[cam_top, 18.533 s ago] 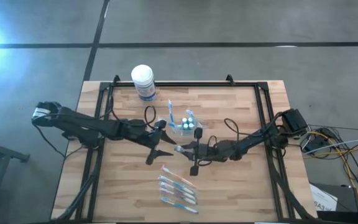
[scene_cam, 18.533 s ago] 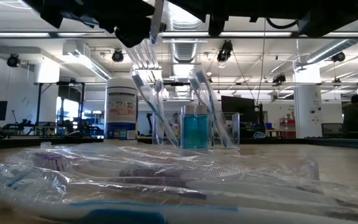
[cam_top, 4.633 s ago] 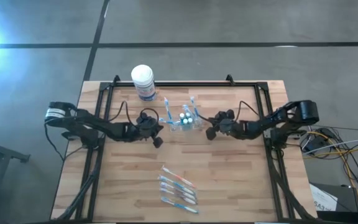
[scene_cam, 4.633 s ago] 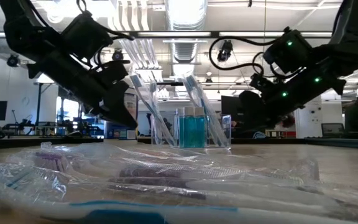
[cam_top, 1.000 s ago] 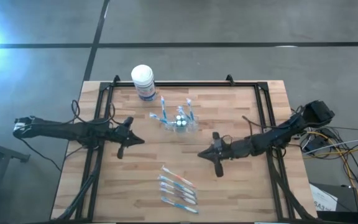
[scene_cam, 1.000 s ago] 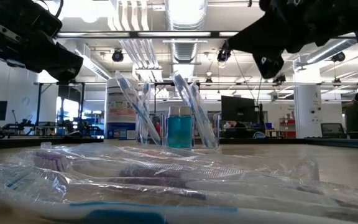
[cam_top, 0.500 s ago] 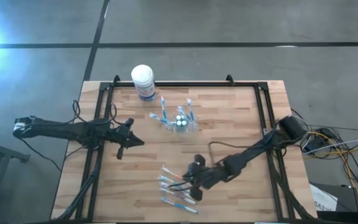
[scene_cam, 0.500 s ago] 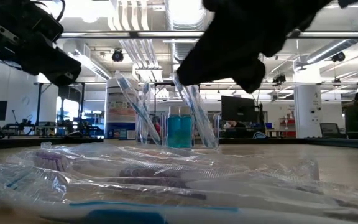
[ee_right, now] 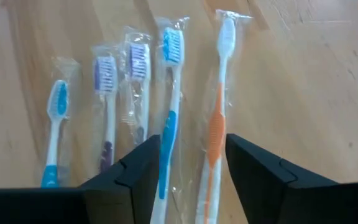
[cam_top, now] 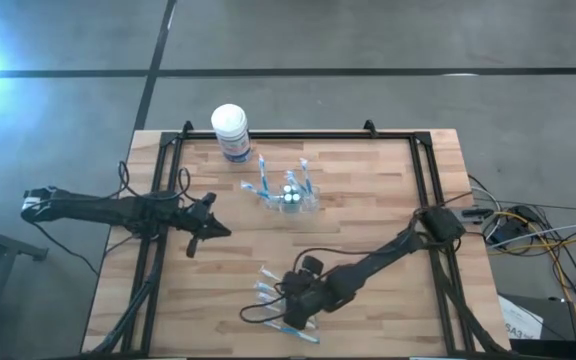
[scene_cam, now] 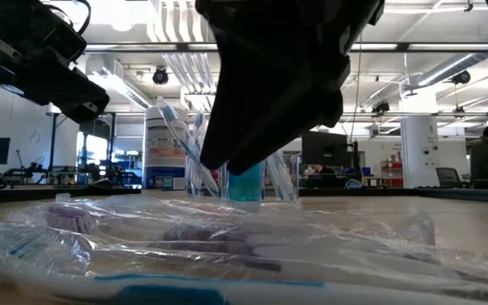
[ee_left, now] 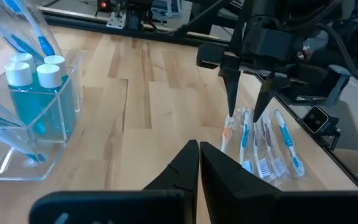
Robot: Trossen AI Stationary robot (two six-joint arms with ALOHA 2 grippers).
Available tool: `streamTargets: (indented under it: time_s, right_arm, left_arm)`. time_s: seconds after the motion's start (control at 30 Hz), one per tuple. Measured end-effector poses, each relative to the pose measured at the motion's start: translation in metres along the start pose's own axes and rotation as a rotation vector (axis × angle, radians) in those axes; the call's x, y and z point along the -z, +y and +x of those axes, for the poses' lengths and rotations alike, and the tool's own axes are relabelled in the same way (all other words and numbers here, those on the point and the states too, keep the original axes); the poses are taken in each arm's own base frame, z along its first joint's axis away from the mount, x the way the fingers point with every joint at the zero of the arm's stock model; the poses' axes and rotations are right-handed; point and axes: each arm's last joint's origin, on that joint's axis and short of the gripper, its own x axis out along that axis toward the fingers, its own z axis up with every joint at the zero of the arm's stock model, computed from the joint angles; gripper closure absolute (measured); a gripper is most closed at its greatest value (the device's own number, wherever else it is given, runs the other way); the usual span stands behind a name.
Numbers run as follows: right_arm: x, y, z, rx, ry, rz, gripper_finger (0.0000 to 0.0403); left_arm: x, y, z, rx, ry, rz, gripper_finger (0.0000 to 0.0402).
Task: Pick & Place toothbrushing station
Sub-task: Put the orange toothbrush in the organizer bin
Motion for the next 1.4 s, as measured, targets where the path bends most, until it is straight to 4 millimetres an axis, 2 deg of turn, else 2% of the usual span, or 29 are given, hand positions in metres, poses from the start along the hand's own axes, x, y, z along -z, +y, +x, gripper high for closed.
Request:
streamTargets:
  time_s: [0.43,0.63,0.9,1.03,1.27,1.4]
  right_arm:
    - [-0.007,-0.008,0.012,0.057,-0.012,0.033,0.0218]
    - [0.003,-0.012,0.032,0.089,0.029,0.024,0.0218]
    - [0.005,-0.015,0.043,0.106,0.043,0.031,0.0221]
    - [0.004,-0.016,0.042,0.106,0.042,0.031,0.0257]
    - [0.002,-0.018,0.040,0.149,0.008,-0.001,0.0378]
    - [-0.004,-0.019,0.028,0.193,-0.052,-0.032,0.0385]
  left_arm:
    - [0.000,0.000,0.000,0.012,0.003,0.000,0.0383]
    - [0.000,0.000,0.000,0.012,0.004,-0.023,0.0383]
    - [0.000,0.000,0.000,0.012,0.004,-0.034,0.0383]
    - [0.000,0.000,0.000,0.012,0.004,-0.034,0.0383]
    - [0.000,-0.001,0.000,0.031,0.007,-0.026,0.0383]
    - [0.000,-0.001,0.000,0.042,0.006,-0.018,0.0383]
